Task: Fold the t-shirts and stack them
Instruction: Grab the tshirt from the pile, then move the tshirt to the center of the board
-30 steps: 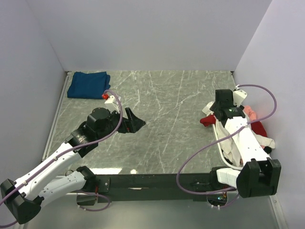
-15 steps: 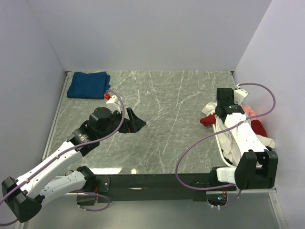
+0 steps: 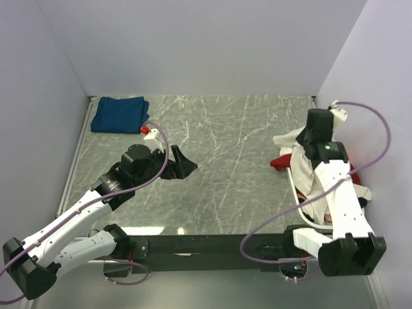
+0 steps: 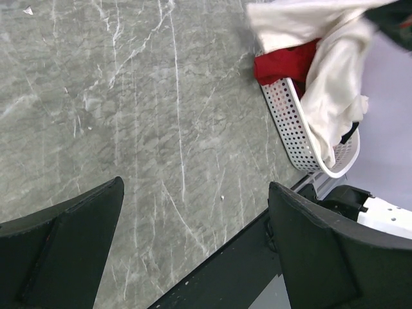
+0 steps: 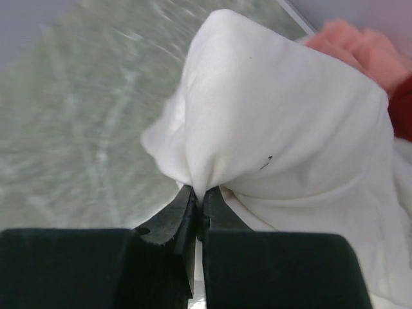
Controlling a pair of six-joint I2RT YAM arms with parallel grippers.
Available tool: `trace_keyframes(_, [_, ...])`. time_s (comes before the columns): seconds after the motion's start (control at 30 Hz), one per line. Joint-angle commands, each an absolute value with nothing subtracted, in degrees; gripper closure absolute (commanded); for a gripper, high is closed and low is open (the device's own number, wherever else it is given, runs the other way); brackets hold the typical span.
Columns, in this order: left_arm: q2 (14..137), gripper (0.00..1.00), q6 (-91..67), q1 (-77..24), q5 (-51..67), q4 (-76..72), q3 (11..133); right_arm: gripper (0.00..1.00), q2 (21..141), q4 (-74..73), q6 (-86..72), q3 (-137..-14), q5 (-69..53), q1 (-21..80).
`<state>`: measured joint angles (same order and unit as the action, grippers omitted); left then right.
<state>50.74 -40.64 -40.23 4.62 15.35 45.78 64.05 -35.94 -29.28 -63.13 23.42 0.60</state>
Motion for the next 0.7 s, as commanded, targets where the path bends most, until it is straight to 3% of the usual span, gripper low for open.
trace_keyframes(0.0, [50.3,0.01,-40.8,-40.5,3.5,13.7,47.4,1.00,59.7,-36.8,-28.0,-72.3,14.3,0.3])
trace_keyframes(0.17, [50.8,0.01,-41.0,-40.4,0.7,13.9,48.2,1.00,58.9,-38.0,-29.4,-82.0,3.4,1.3])
trace_keyframes(0.47, [50.3,0.01,-42.7,-39.8,-4.5,12.9,48.4,1.00,67.7,-40.6,-28.8,-101.4,4.8,19.3])
trace_keyframes(0.67, [49.5,0.01,-43.5,-39.1,-6.7,13.5,48.3,1.00,72.3,-38.0,-29.2,-107.1,3.4,28.6])
